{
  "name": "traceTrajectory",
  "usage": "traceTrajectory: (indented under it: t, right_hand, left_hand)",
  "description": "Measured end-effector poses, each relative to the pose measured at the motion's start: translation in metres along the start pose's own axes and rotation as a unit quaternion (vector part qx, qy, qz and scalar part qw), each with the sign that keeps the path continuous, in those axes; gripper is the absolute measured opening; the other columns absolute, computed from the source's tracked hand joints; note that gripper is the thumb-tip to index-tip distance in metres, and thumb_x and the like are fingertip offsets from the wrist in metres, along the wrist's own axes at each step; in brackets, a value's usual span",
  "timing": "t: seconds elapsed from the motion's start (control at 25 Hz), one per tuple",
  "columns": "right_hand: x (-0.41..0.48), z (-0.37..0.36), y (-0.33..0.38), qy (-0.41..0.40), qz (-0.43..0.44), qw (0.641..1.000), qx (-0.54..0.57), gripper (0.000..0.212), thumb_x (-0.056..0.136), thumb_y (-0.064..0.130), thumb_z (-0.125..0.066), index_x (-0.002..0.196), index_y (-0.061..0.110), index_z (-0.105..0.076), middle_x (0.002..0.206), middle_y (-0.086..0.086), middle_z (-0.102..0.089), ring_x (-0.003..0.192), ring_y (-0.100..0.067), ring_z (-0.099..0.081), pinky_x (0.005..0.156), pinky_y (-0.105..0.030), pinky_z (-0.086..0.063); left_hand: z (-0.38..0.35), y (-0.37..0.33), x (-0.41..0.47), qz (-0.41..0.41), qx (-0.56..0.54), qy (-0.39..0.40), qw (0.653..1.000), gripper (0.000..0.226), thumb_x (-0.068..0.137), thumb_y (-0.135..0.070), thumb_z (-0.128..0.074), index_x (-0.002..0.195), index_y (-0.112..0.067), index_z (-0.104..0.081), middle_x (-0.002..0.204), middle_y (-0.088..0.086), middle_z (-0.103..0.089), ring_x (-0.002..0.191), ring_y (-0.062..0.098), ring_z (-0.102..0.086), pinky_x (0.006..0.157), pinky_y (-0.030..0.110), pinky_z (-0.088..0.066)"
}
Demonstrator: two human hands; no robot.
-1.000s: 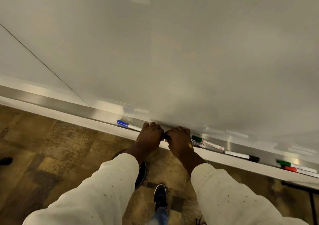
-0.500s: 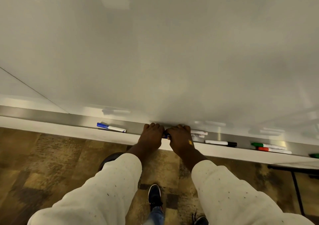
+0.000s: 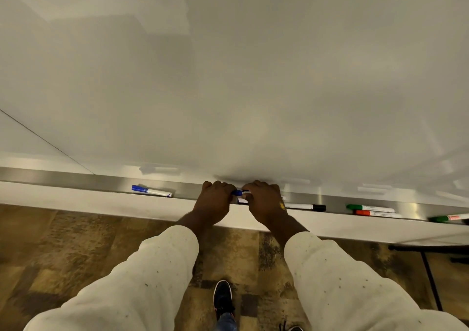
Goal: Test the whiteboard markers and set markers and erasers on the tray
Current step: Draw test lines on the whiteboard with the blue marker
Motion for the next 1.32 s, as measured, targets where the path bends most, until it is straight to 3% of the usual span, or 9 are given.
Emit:
traceTrajectory:
  t: [0.28,0.52,0.72,0.84,0.96,1.08,1.2,1.32]
  right_hand:
    - [-0.044,0.045,-0.049,-0.069,0.020,0.997,0.021,0.025,0.096,0.032,-0.052,0.116,0.036,-0.067,0.106,0.006,-0.064,0.101,-0.019,-0.058,0.087,-0.038,-0.032]
    - [-0.102,0.084,-0.112,-0.095,0.059,0.992,0.055,0.022,0.095,0.026,-0.055,0.110,0.035,-0.070,0.100,0.005,-0.064,0.095,-0.018,-0.058,0.085,-0.036,-0.026]
    - [-0.144,0.124,-0.154,-0.125,0.036,0.991,0.023,0.023,0.090,0.031,-0.051,0.100,0.033,-0.071,0.092,0.007,-0.064,0.090,-0.017,-0.058,0.078,-0.031,-0.016]
    - [-0.165,0.166,-0.171,-0.148,0.000,0.988,-0.042,0.014,0.092,0.034,-0.054,0.088,0.033,-0.068,0.081,0.010,-0.057,0.085,-0.015,-0.056,0.078,-0.034,-0.018]
    - [-0.183,0.202,-0.186,-0.189,-0.040,0.980,-0.053,0.029,0.096,0.050,-0.047,0.080,0.031,-0.063,0.072,0.013,-0.048,0.078,-0.014,-0.053,0.077,-0.035,-0.021]
    - [-0.199,0.236,-0.191,-0.298,-0.019,0.954,0.001,0.031,0.095,0.048,-0.046,0.092,0.029,-0.069,0.083,0.011,-0.060,0.082,-0.014,-0.057,0.079,-0.034,-0.026]
    - [-0.202,0.288,-0.174,-0.397,-0.002,0.918,0.001,0.032,0.089,0.036,-0.046,0.108,0.026,-0.070,0.093,0.005,-0.065,0.087,-0.019,-0.061,0.083,-0.038,-0.034]
    - [-0.200,0.350,-0.150,-0.483,0.000,0.876,0.013,0.024,0.089,0.035,-0.052,0.106,0.029,-0.067,0.093,0.007,-0.066,0.085,-0.018,-0.062,0.085,-0.037,-0.034]
  left_hand:
    - [0.022,-0.079,-0.005,-0.006,-0.064,-0.044,0.997,0.021,0.096,-0.022,-0.049,0.112,-0.025,-0.063,0.104,-0.004,-0.067,0.098,0.019,-0.058,0.092,0.036,-0.034]
    - [0.025,-0.164,-0.015,-0.018,-0.072,-0.059,0.995,0.018,0.098,-0.026,-0.051,0.110,-0.026,-0.064,0.101,-0.006,-0.067,0.096,0.017,-0.059,0.091,0.035,-0.035]
    - [0.034,-0.245,-0.018,-0.013,-0.064,-0.091,0.994,0.017,0.096,-0.024,-0.053,0.105,-0.024,-0.067,0.095,-0.004,-0.069,0.090,0.018,-0.061,0.089,0.034,-0.032]
    - [0.055,-0.289,-0.015,-0.031,-0.065,-0.121,0.990,0.015,0.096,-0.026,-0.054,0.102,-0.024,-0.068,0.091,-0.005,-0.068,0.087,0.018,-0.061,0.090,0.034,-0.032]
    - [0.086,-0.309,-0.009,-0.044,-0.068,-0.158,0.984,0.017,0.096,-0.032,-0.056,0.103,-0.022,-0.068,0.093,-0.004,-0.069,0.087,0.018,-0.061,0.090,0.034,-0.030]
    - [0.126,-0.318,-0.006,-0.086,-0.047,-0.218,0.971,0.019,0.096,-0.035,-0.057,0.104,-0.021,-0.068,0.094,-0.004,-0.069,0.087,0.019,-0.062,0.087,0.034,-0.032]
    - [0.187,-0.327,0.003,-0.148,-0.010,-0.320,0.936,0.020,0.094,-0.036,-0.060,0.105,-0.021,-0.068,0.104,-0.005,-0.067,0.100,0.020,-0.061,0.089,0.036,-0.034]
    - [0.256,-0.331,0.011,-0.155,0.035,-0.407,0.899,0.019,0.091,-0.037,-0.063,0.105,-0.024,-0.067,0.137,-0.003,-0.056,0.134,0.018,-0.043,0.108,0.043,-0.025]
Point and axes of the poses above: each hand's wrist, its own x-axis towards the middle knuckle, its own z-axis out of the back of the hand, y = z × x, the point moved 1 cm from there along x, towards the middle knuckle
